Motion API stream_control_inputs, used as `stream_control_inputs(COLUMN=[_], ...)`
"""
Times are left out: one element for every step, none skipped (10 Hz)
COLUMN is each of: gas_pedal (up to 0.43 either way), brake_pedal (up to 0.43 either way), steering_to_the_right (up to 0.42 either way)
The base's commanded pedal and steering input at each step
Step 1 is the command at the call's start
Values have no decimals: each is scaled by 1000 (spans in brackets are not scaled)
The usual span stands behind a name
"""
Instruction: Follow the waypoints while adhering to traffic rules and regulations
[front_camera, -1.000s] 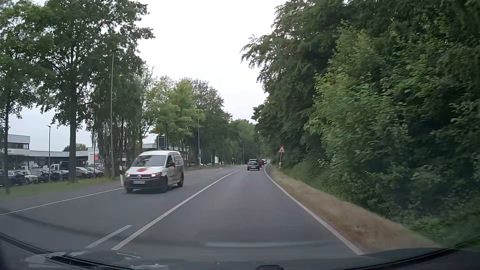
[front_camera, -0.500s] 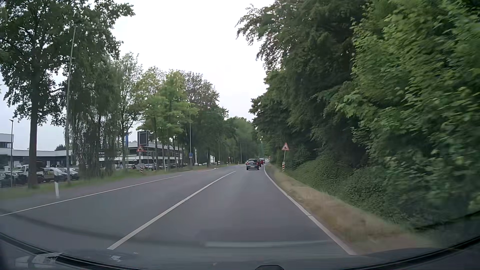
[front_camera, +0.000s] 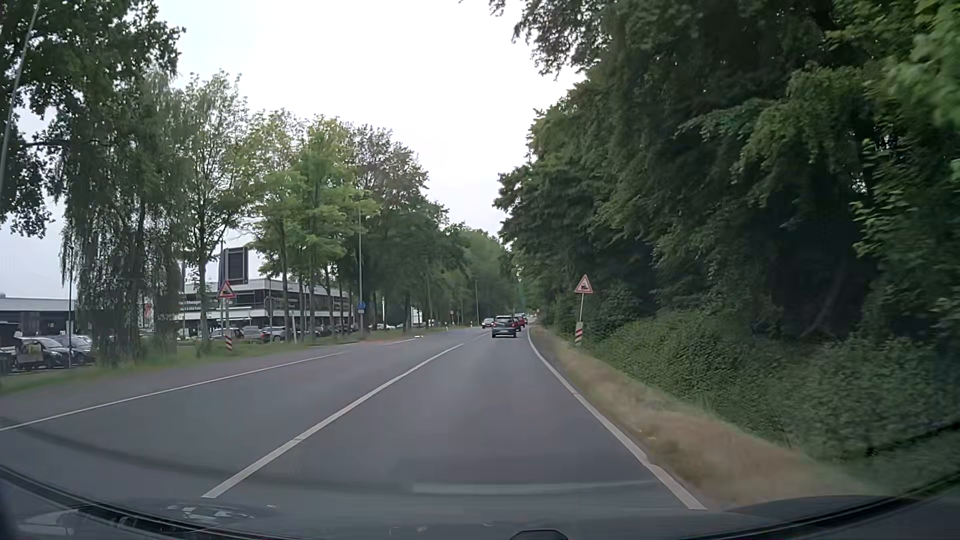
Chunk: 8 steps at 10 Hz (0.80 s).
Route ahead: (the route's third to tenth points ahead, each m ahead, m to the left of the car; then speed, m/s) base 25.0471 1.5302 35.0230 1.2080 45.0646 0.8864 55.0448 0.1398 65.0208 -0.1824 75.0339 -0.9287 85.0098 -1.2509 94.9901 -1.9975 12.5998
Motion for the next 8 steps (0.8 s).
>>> stream_control_inputs(gas_pedal=[169, 169, 169, 169, 169, 169, 169, 169], brake_pedal=[0, 0, 0, 0, 0, 0, 0, 0], steering_to_the_right=[4, 4, 4, 4, 4, 3, 1, 0])
